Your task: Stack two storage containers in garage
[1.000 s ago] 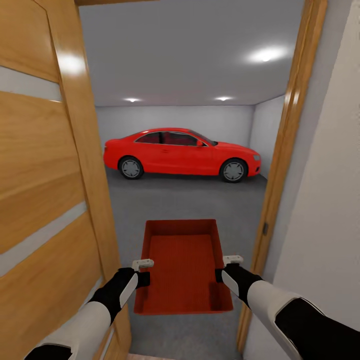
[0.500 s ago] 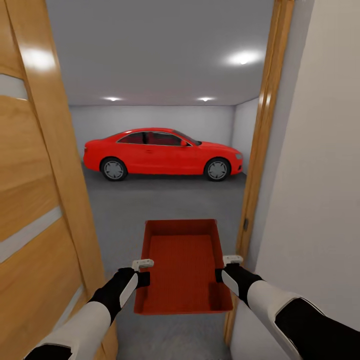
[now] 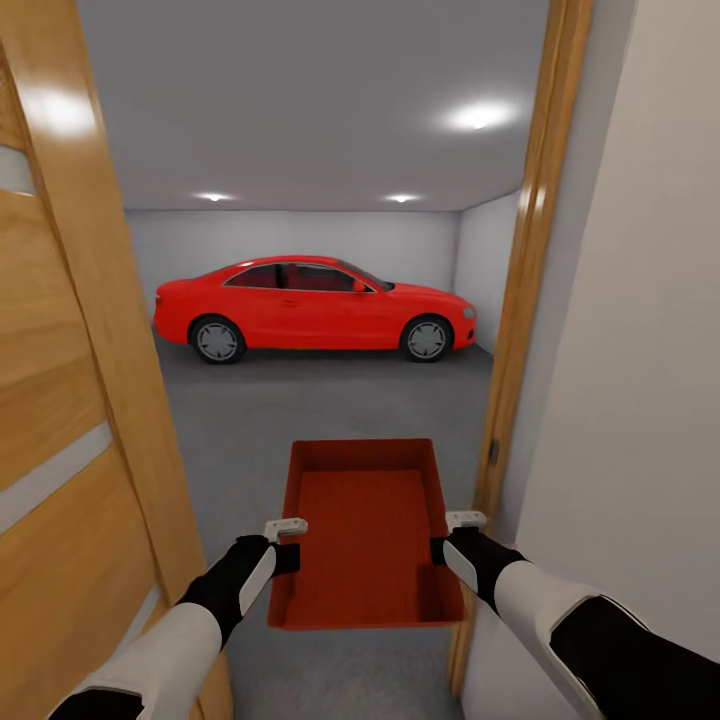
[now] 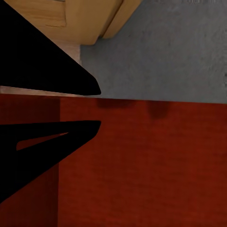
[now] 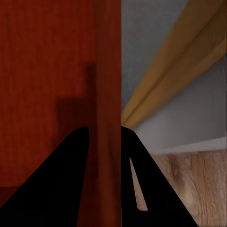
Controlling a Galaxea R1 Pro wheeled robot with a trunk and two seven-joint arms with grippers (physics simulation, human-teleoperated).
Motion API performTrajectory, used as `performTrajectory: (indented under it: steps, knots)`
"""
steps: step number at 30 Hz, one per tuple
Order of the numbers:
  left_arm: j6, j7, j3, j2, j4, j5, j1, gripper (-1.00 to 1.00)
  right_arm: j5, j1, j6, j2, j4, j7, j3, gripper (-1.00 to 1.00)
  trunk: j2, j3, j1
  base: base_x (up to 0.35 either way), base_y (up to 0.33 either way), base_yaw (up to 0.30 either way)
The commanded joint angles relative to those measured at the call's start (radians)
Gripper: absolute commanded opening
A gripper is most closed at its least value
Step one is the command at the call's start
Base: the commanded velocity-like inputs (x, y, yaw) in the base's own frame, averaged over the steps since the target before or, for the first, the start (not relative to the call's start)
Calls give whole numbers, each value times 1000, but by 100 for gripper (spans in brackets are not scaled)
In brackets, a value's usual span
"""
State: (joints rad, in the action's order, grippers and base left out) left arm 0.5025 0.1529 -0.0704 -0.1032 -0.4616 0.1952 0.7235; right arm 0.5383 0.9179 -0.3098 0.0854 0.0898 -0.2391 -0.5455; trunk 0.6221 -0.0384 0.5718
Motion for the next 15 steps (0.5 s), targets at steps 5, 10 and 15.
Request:
performTrajectory:
  steps: [5,10,15]
  knots:
    - [6,14,-10,0,-2,-31,1,-100,9,1,-6,0,1,-9,-42,-100,2,-2,1,105,125,0]
    - [5,14,-10,0,-2,-32,1,-100,9,1,-6,0,1,-9,-42,-100,2,-2,1,11,12,0]
    - [5,14,-10,0,-2,-33,1,-100,9,1,-6,0,1,-9,-42,-100,2,-2,1,0,0,0]
